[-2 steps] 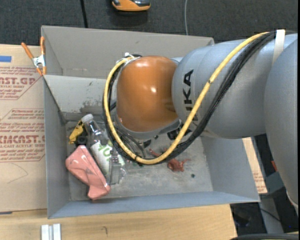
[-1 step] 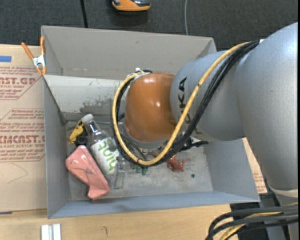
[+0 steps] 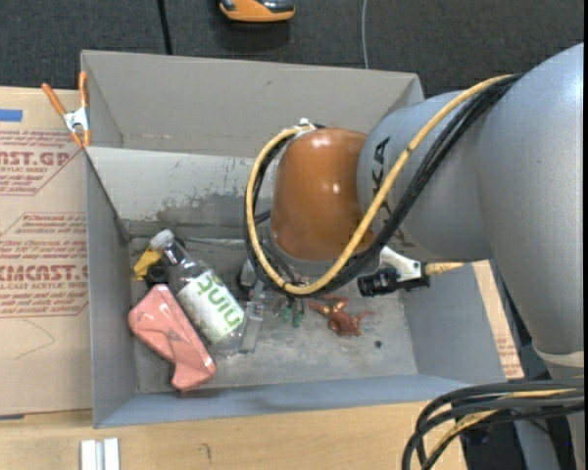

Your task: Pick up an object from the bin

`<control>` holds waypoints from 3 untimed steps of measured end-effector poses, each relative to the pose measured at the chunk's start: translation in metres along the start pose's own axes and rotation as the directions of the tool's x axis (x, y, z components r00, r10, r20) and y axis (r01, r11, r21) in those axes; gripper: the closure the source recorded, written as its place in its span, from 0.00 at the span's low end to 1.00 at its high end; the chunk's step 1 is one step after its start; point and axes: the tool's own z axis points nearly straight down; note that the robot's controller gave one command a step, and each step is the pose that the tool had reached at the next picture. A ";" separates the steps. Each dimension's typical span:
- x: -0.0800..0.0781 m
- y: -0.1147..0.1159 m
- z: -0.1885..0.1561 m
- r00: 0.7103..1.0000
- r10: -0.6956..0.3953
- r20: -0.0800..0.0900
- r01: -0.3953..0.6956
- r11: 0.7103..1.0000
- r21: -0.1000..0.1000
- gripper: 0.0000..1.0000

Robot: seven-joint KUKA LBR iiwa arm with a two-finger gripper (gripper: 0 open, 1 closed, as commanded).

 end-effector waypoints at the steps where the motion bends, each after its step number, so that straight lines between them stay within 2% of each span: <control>1: -0.011 0.004 0.010 1.000 -0.016 0.005 0.016 1.000 -0.001 0.00; 2: 0.008 0.010 0.058 0.973 0.232 0.003 -0.232 0.973 -0.001 0.00; 3: 0.030 0.002 0.081 0.939 0.344 0.004 -0.344 0.939 -0.001 1.00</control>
Offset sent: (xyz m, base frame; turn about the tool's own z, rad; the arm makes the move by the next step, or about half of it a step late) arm -0.0152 0.0177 -0.0805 0.3116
